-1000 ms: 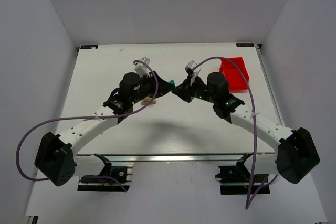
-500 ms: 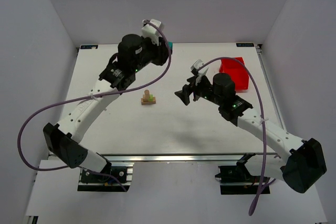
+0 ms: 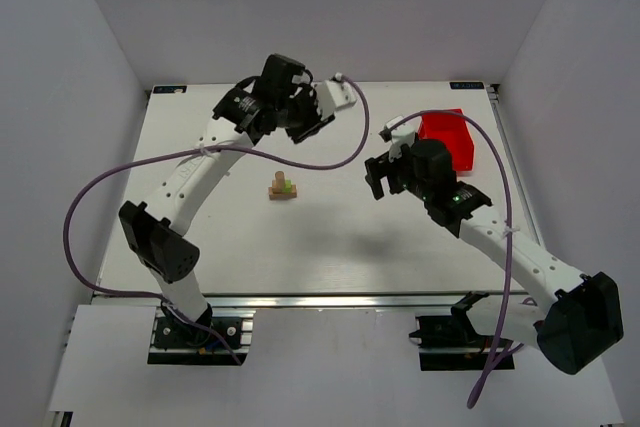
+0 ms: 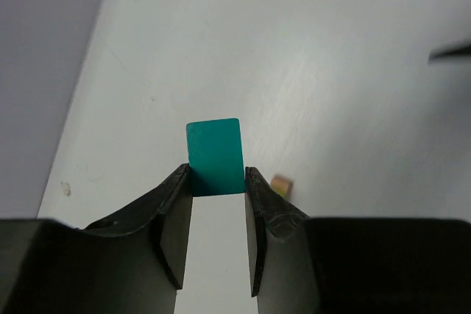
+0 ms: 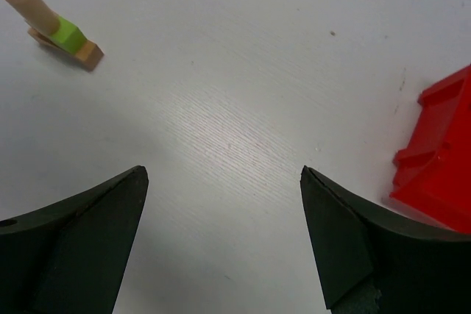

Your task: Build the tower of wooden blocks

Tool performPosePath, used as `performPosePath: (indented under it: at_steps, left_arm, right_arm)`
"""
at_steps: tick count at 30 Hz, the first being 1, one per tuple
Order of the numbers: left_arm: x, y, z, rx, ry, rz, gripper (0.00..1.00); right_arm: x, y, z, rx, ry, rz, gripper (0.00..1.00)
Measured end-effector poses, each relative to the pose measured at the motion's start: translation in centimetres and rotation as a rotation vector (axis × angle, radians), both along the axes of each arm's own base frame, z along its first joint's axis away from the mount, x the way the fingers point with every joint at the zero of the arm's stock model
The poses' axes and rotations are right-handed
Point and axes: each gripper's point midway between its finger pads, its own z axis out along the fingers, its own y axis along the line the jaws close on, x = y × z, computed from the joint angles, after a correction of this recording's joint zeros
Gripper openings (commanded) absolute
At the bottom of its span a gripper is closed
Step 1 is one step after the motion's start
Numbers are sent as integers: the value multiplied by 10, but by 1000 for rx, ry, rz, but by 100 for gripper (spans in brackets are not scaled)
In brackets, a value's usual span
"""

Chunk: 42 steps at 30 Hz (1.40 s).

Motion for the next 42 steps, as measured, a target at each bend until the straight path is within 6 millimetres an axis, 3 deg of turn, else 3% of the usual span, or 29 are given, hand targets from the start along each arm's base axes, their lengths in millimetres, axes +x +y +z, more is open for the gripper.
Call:
performPosePath:
  at_steps: [3,5,13,23,31,42]
  left_arm:
    - [-16,17,-51,163,83,-59,0]
    - [-28,28,-74,254,144,-105,0]
    - [-44,47,-101,400,197,-204,0]
    - [-52,71,-159,523,319,-202,0]
    - [-40,95,-179,538,339,-141,0]
    - [-25,104,-178,522,300,-121,0]
  right_arm:
    - [0,-12,-8,-58,29,-43,89]
    - [3,-19,-11,-97,48,-74,89]
    - [4,-31,-21,-182,115,-116,89]
    - [7,-32,-44,-243,216,-142,89]
    - [14,-27,-39,-246,227,-146,89]
    - [16,-24,-36,-234,235,-147,89]
